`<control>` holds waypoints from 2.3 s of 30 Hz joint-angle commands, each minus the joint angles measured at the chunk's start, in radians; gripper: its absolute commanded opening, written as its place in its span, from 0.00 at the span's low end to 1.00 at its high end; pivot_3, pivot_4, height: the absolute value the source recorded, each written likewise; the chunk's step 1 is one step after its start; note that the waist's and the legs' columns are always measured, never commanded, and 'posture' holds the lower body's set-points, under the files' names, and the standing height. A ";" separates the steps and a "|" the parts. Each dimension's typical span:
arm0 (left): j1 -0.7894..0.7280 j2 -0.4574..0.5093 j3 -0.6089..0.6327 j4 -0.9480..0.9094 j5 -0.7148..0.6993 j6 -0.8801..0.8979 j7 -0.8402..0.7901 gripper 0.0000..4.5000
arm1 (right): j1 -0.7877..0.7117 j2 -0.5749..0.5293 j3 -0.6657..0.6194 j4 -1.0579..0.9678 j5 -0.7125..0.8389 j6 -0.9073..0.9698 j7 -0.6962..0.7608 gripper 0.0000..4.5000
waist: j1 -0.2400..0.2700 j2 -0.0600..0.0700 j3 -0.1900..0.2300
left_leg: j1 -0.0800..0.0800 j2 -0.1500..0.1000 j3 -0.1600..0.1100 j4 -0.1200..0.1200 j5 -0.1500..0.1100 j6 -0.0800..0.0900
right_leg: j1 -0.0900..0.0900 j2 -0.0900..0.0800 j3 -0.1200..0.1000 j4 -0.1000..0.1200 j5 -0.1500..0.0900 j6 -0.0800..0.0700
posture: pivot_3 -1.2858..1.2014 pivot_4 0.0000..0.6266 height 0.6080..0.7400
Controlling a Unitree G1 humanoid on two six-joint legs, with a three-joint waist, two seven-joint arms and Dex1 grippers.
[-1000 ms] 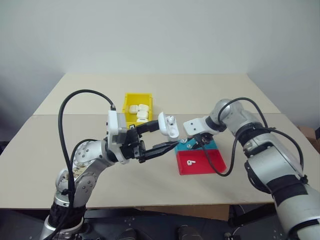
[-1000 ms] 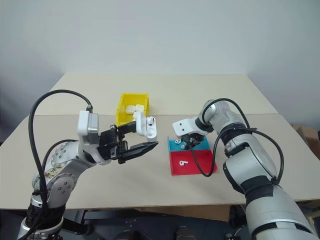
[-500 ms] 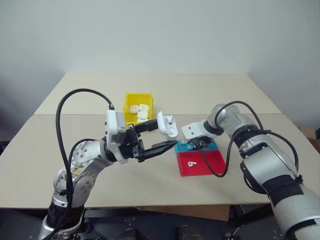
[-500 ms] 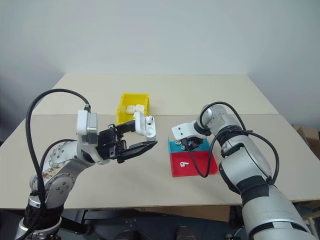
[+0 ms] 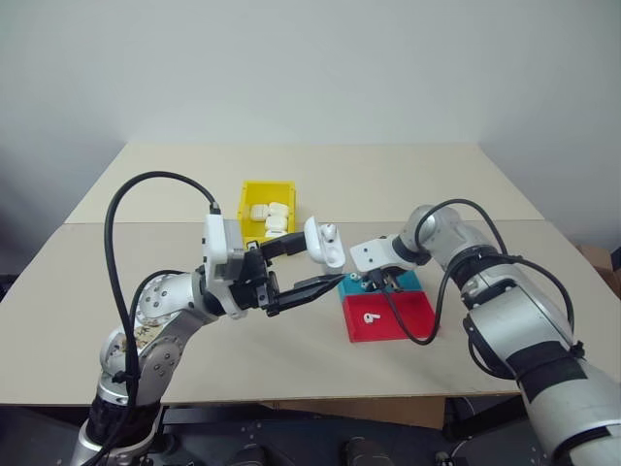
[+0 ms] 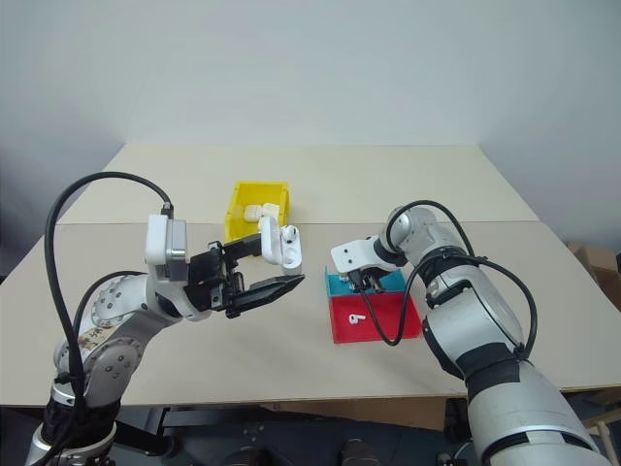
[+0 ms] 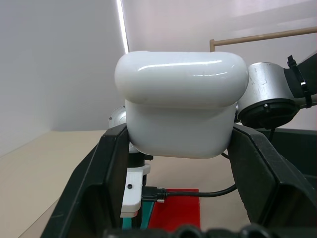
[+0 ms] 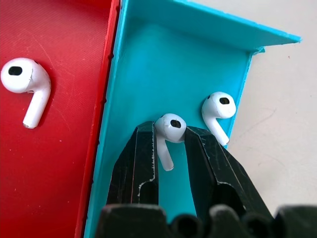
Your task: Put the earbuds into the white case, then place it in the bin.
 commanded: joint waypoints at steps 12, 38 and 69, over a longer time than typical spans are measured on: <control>-0.115 -0.067 -0.069 0.094 -0.024 0.004 -0.094 0.61 | 0.405 -0.347 -0.520 -1.189 0.547 0.792 0.145 0.14 | 0.032 0.002 0.001 | -0.002 0.000 -0.001 0.000 0.000 0.000 | 0.000 0.000 -0.002 -0.001 -0.001 0.000 | 0.52 0.24 1.00; -0.151 -0.068 -0.102 0.067 -0.028 0.121 -0.021 0.61 | 0.694 -0.206 -0.993 -1.842 1.951 1.579 -0.863 0.14 | 0.025 0.002 0.001 | -0.001 0.000 -0.003 0.002 0.000 0.001 | 0.003 0.000 -0.001 -0.002 -0.007 0.000 | 0.52 0.24 1.00; -0.131 -0.061 -0.090 0.040 -0.033 0.105 -0.013 0.61 | 0.853 -0.365 -0.808 -1.895 1.835 1.285 -0.789 0.14 | 0.029 0.001 0.001 | -0.001 0.000 -0.003 0.002 0.000 0.001 | 0.002 0.000 -0.001 -0.003 -0.007 0.000 | 0.52 0.24 1.00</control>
